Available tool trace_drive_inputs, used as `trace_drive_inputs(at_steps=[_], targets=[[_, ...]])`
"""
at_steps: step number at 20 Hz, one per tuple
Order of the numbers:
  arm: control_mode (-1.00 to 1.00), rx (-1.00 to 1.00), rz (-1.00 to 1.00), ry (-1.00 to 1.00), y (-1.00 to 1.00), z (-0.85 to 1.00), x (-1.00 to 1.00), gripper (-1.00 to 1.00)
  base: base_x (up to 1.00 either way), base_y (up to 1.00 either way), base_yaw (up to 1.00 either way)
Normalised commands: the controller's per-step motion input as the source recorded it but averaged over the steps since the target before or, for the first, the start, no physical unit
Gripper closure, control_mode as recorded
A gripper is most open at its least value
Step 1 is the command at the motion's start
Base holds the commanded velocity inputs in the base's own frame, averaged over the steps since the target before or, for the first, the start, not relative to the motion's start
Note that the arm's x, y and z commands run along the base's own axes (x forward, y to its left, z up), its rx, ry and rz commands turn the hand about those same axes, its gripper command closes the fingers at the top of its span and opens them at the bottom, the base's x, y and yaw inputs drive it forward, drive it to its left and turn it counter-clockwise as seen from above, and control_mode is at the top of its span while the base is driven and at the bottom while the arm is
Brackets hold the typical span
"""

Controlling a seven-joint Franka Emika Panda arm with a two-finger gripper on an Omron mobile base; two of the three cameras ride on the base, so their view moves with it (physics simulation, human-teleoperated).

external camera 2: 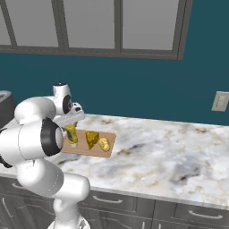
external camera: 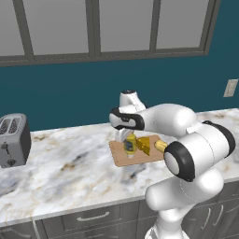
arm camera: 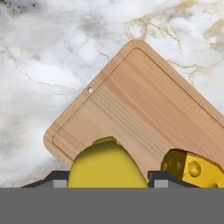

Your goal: Retrieve the reheated potato from the microwave, then place the potato, cheese, and condiment on the cutting board.

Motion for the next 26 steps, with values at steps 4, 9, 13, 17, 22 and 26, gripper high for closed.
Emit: trace_drive_inputs(at_steps=[4,9,13,17,22,26], targets=[[-1.0,0.02,0.02,-0.02,-0.01,-0.02,0.04,1.0,0.0,0.0,0.0],[-1.0,0.04,0.02,-0.04,0.0,0.0,0.1,1.0,0.0,0.0,0.0],[-1.0,0.03,0.02,-0.01,0.0,-0.01,0.13,1.0,0.0,0.0,0.0],[-1.0,0.01,0.01,0.0,0.0,-0.09,0.13,1.0,0.0,0.0,0.0],[-1.0,0.0,0.01,0.0,0.0,-0.15,0.05,1.0,0.0,0.0,0.0],[-1.0,0.0,0.0,0.0,0.0,-0.13,0.0,-1.0,0.0,0.0,0.0]])
